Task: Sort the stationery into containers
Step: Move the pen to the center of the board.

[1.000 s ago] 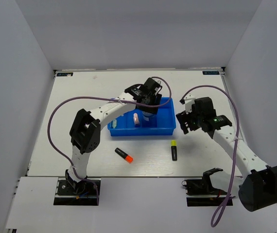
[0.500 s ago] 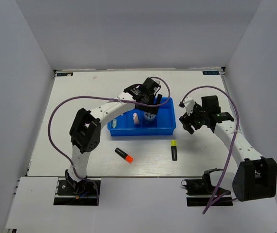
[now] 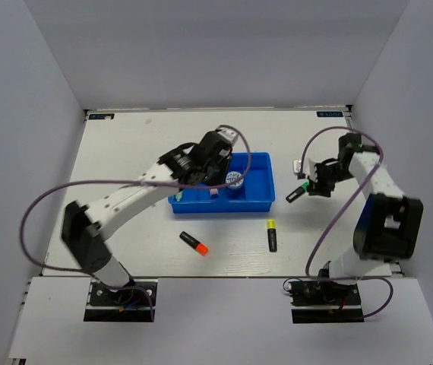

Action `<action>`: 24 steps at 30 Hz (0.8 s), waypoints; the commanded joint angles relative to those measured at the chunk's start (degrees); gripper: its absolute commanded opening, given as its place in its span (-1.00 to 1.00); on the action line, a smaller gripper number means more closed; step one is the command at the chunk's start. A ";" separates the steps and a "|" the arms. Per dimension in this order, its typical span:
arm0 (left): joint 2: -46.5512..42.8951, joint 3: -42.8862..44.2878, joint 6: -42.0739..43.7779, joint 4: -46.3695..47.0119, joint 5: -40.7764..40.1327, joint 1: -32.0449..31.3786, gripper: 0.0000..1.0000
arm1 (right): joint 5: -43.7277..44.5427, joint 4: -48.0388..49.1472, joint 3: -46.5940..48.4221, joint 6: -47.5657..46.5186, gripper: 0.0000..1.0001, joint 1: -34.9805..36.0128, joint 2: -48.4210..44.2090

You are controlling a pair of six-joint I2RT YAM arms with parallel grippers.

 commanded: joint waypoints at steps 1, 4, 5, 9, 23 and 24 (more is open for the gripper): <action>-13.32 -9.25 -4.02 -4.71 -5.13 -3.68 -0.14 | -1.75 -20.85 11.93 -30.20 0.20 -3.59 9.66; -26.58 -18.57 -8.78 -8.13 -8.21 -5.79 0.36 | -0.43 -23.44 17.39 -36.55 0.20 -4.38 16.54; -30.18 -23.20 -9.75 -8.84 -9.87 -6.41 0.40 | 0.28 -22.82 18.00 -37.51 0.20 -4.30 17.42; -40.04 -30.44 -14.93 -11.74 -11.03 -6.94 0.48 | 0.28 -22.47 21.25 -38.31 0.23 -3.86 24.10; -47.09 -42.58 -23.73 -12.36 -12.00 -6.77 0.55 | 1.07 -18.77 29.07 -35.41 0.28 -1.40 33.68; -47.18 -43.10 -24.34 -12.18 -12.00 -6.94 0.55 | 1.68 -18.60 29.52 -35.76 0.28 -1.31 34.13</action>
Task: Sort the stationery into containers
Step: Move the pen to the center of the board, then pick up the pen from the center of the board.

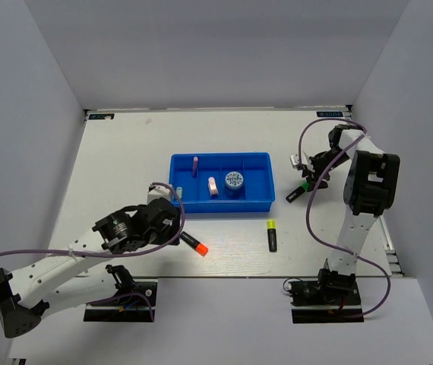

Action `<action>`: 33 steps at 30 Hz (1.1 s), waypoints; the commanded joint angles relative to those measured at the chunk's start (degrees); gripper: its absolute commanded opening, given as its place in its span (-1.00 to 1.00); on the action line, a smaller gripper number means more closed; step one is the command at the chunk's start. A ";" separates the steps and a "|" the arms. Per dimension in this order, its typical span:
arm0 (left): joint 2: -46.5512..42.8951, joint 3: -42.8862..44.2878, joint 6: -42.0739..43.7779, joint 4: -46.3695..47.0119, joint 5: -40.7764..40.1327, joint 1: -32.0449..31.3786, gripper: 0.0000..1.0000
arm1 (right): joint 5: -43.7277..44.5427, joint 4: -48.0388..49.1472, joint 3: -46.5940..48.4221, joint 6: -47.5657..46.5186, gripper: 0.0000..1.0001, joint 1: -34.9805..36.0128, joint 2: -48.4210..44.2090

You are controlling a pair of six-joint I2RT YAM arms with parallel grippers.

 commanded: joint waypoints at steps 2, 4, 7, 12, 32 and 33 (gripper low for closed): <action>-1.50 -2.41 -3.85 1.30 -0.28 -0.19 0.57 | 2.02 -2.45 2.75 -20.16 0.28 1.14 2.59; -1.68 -3.55 -4.73 1.57 0.07 -0.28 0.58 | 2.99 -2.63 2.57 -20.51 0.28 1.75 3.12; -1.59 -4.88 -5.78 2.45 0.16 -0.63 0.58 | 4.83 -2.37 1.34 -21.04 0.28 2.20 3.83; 1.04 -6.72 -7.63 5.17 0.78 -1.16 0.55 | 7.64 -1.22 -1.81 -20.43 0.10 3.07 3.57; 15.28 -13.33 -19.84 25.12 -4.41 -3.53 0.58 | 1.50 17.15 -31.79 5.12 -1.00 2.81 -24.44; 17.72 -12.62 -20.20 25.12 -4.58 -4.23 0.58 | -0.24 16.54 -32.75 5.84 -1.00 2.72 -25.86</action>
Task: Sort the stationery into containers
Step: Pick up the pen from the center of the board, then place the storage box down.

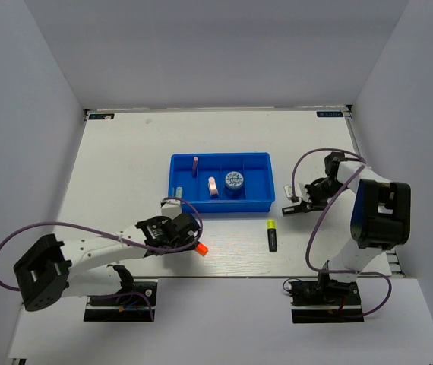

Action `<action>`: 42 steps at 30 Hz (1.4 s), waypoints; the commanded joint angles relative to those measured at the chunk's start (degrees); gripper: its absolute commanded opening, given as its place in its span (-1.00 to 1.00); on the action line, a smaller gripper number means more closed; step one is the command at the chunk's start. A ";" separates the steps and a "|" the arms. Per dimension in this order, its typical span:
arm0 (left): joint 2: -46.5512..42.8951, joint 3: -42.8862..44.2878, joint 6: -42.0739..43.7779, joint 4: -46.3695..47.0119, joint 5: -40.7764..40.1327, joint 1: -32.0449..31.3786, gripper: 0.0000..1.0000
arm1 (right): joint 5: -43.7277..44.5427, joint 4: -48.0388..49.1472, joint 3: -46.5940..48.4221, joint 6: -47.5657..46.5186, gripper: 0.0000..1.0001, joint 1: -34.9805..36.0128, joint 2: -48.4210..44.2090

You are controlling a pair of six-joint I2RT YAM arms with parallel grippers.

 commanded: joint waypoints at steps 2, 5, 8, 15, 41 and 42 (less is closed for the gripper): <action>4.46 5.16 -3.57 3.16 -2.58 -1.26 0.58 | -5.03 -0.50 -4.32 7.15 -1.00 -0.10 -10.48; 6.74 7.28 -6.46 1.84 -3.81 -2.49 0.58 | -8.53 -1.81 -7.14 8.82 -1.00 -0.01 -17.80; 6.58 7.19 -8.66 0.69 -5.30 -3.90 0.58 | -12.30 -4.26 -6.46 14.00 -1.00 0.17 -23.69; 4.73 6.14 -19.73 -4.66 -10.92 -6.45 0.63 | -19.27 -3.50 3.90 49.99 -1.00 3.50 -28.89; 9.56 8.51 -29.06 -4.85 -15.24 -7.94 0.92 | 18.70 21.65 15.00 127.04 -1.00 26.71 -8.24; 10.00 8.60 -28.97 -4.32 -15.15 -7.86 0.92 | 19.48 21.91 15.00 126.95 -1.00 26.97 -7.89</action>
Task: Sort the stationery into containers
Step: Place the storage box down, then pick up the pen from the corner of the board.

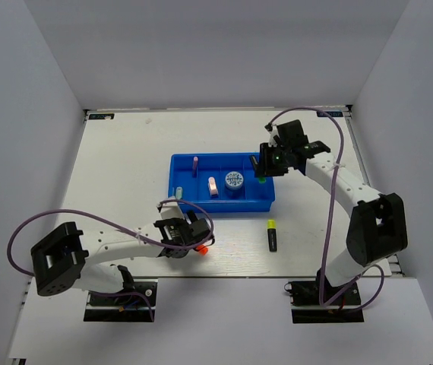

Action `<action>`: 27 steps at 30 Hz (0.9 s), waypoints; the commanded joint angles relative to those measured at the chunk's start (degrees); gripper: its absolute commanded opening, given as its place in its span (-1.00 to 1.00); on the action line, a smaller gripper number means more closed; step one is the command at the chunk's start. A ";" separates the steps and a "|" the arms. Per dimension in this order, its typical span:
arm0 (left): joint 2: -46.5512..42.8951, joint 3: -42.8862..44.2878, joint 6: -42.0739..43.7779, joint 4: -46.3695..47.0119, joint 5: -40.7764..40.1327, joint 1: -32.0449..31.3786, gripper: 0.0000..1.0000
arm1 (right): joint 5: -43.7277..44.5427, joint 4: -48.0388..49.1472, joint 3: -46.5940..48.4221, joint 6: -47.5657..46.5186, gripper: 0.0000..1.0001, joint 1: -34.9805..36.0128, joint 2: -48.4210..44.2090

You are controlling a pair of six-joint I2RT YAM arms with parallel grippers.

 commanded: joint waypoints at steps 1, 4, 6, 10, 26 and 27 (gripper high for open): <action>1.02 1.76 -2.24 1.49 -2.07 -0.42 0.92 | 5.04 1.29 2.25 1.58 -1.00 0.61 0.90; 3.47 2.90 -2.06 2.29 -1.90 -0.42 0.92 | 4.52 0.67 2.87 1.23 -0.61 0.70 2.66; 4.44 4.48 -2.24 2.03 -1.99 -0.16 0.92 | 3.73 0.75 2.87 0.53 -0.27 0.70 3.54; 7.17 5.62 -4.52 1.85 -1.46 -0.25 0.87 | 2.59 1.02 2.34 -0.18 -0.01 0.70 2.58; 14.11 4.40 -13.49 1.93 3.19 -0.07 0.29 | 0.21 4.01 -4.60 -0.97 0.36 -1.41 -12.98; 14.55 4.48 -13.75 2.11 3.37 -0.16 0.22 | 0.04 4.09 -4.69 -0.88 0.36 -1.58 -13.94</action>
